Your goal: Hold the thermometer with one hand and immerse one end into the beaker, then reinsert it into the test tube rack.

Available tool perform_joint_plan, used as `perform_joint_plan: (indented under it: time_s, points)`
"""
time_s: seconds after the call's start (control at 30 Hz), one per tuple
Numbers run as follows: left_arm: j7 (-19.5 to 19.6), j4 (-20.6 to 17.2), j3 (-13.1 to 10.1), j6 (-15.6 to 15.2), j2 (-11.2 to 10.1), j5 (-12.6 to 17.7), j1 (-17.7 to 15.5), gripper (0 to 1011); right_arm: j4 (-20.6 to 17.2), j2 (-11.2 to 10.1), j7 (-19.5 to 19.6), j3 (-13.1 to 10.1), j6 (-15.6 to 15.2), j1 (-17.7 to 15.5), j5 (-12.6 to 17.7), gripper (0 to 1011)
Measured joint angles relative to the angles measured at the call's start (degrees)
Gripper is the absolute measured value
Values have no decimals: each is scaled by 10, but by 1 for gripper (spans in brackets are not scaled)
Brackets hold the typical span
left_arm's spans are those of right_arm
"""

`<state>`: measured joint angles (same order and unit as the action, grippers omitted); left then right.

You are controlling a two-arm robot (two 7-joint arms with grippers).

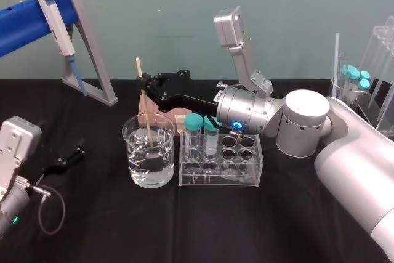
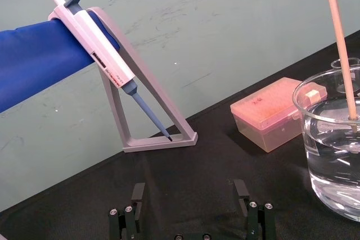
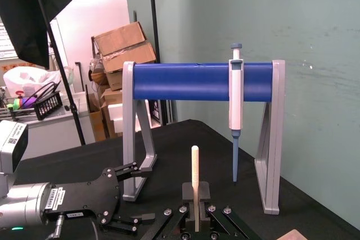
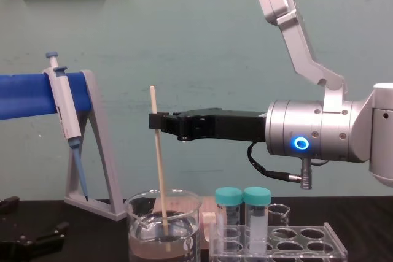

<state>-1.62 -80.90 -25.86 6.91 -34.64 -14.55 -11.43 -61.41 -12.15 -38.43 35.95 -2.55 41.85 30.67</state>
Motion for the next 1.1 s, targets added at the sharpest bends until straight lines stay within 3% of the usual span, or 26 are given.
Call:
perform_joint_plan:
  time_s: [1.1]
  points:
    - [0, 0, 0, 0, 0, 0, 0, 1004, 0, 0, 0, 0, 0, 0, 0, 46]
